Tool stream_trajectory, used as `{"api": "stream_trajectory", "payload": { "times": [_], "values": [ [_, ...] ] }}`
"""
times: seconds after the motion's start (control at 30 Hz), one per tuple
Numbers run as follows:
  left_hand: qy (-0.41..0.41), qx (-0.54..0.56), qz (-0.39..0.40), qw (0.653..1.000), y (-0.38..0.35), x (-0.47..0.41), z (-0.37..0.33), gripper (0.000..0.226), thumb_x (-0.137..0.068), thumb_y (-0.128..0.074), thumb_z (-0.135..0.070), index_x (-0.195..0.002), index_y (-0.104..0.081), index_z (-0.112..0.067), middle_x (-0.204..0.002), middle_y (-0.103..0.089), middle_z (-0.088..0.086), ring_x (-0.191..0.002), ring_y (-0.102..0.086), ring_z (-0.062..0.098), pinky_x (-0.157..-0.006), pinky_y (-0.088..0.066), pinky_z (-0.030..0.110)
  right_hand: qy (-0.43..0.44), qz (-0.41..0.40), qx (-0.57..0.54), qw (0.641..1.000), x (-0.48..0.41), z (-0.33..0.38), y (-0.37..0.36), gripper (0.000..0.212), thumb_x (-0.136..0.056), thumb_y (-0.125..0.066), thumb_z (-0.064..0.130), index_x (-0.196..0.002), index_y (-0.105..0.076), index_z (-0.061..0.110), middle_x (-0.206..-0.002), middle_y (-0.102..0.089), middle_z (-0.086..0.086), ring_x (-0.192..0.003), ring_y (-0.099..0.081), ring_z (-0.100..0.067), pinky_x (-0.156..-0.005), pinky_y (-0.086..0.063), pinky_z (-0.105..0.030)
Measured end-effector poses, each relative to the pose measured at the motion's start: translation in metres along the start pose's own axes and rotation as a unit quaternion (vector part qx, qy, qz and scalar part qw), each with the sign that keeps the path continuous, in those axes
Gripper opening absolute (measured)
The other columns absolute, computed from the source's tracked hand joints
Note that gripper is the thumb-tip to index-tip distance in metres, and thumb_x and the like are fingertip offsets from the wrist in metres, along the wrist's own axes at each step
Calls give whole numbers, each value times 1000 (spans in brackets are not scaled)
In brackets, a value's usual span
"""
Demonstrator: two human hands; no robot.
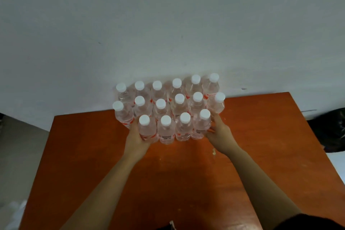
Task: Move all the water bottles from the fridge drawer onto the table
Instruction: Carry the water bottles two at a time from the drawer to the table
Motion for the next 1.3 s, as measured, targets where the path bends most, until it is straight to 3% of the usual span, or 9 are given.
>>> {"api": "stream_trajectory", "payload": {
  "times": [0.07,0.23,0.47,0.57,0.67,0.8,0.97,1.13,1.3],
  "values": [
    [14,28,-21,999,-8,3,1,99,-70,-87,-37,-149,-26,-35,-149,-46,-8,-134,-49,22,-107,-43,52,-20,-9,-42,999,1,-4,-2,77,-90,-73,25,-151,-28,31,-131,-52,21,-115,-54,-2,-86,-49,-15],
    [53,1,-74,996,-21,0,9,82,-78,-79,-43,-146,-35,-31,-145,-51,-2,-134,-48,29,-107,-42,54,-44,0,-6,999,-3,-21,-13,79,-87,-75,35,-152,-30,24,-141,-55,4,-124,-57,-20,-95,-47,-30],
    [61,61,-16,996,-21,-8,8,83,-85,-75,-34,-151,-24,-34,-151,-44,-5,-136,-45,23,-112,-35,55,-7,17,37,999,-10,-31,-24,67,-92,-69,32,-149,-35,21,-131,-63,2,-118,-62,-21,-93,-48,-26],
    [56,80,10,995,-23,-8,7,98,-74,-85,-32,-149,-22,-35,-139,-45,-14,-131,-48,18,-110,-38,46,-17,21,19,999,-9,-27,-24,85,-81,-78,41,-150,-30,27,-132,-62,7,-117,-62,-17,-97,-51,-32],
    [47,95,13,994,-27,-4,7,127,-52,-95,-43,-149,-13,-35,-144,-39,-13,-131,-44,13,-110,-37,41,-38,-3,25,999,-9,-26,-32,101,-68,-83,56,-147,-27,28,-130,-63,7,-116,-64,-19,-97,-55,-42],
    [51,74,-52,995,-36,-5,7,123,-54,-94,-46,-148,-15,-35,-151,-36,-6,-138,-41,22,-112,-38,53,-82,-68,30,994,-9,-24,-47,107,-68,-84,56,-149,-27,17,-128,-64,-4,-114,-66,-28,-91,-58,-46],
    [52,69,-83,993,-39,-4,7,120,-56,-91,-52,-147,-17,-32,-153,-37,1,-136,-44,28,-108,-42,57,-110,-85,27,990,-7,-14,-53,110,-70,-83,54,-151,-19,15,-136,-59,-11,-121,-60,-34,-96,-54,-49],
    [19,43,-38,998,-27,0,3,118,-56,-92,-54,-147,-19,-39,-155,-31,-2,-141,-38,26,-111,-38,59,-95,-68,28,993,0,-2,-46,112,-77,-81,39,-155,-2,23,-139,-54,-12,-122,-58,-37,-96,-53,-52],
    [-81,21,-38,996,1,12,-31,121,-63,-78,-72,-153,-2,-44,-164,-15,-12,-149,-25,25,-107,-37,65,-7,-88,56,995,20,43,-20,92,-93,-63,40,-157,2,25,-161,-24,-11,-139,-41,-35,-101,-46,-48]
  ]
}}
Point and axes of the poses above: each hand's wrist, its own x-axis away from the middle knuckle, its own y-axis out of the back of the hand, z = x × y, the point moved 1 cm from there along -x, towards the middle knuckle
